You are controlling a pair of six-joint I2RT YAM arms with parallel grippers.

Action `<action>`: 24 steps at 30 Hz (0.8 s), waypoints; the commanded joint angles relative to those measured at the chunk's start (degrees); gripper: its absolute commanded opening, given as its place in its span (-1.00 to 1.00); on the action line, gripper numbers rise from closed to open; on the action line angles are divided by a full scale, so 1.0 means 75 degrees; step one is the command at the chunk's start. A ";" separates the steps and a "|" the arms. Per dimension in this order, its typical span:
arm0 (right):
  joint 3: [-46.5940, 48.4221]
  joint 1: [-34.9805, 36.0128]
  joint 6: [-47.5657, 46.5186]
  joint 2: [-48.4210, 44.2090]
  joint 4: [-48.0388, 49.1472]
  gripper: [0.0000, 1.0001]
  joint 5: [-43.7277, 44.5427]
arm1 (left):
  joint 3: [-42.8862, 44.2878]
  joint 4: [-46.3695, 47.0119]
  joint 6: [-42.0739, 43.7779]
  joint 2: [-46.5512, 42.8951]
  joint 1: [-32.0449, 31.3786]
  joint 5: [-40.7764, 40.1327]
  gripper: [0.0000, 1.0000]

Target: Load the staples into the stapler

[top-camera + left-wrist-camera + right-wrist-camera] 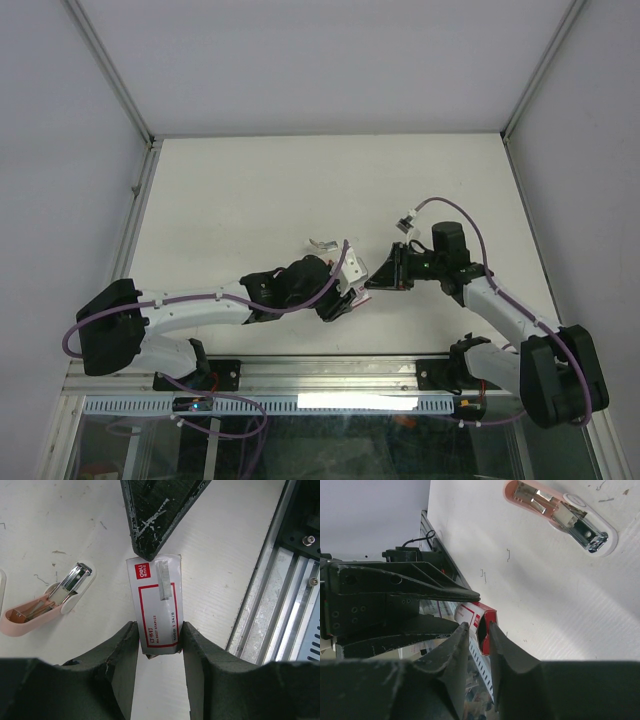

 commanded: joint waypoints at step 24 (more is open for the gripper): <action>-0.0240 0.0457 0.0532 0.0328 0.1112 -1.00 -0.0106 | -0.0257 0.0466 -0.0751 -0.0381 -0.0165 -0.1163 0.64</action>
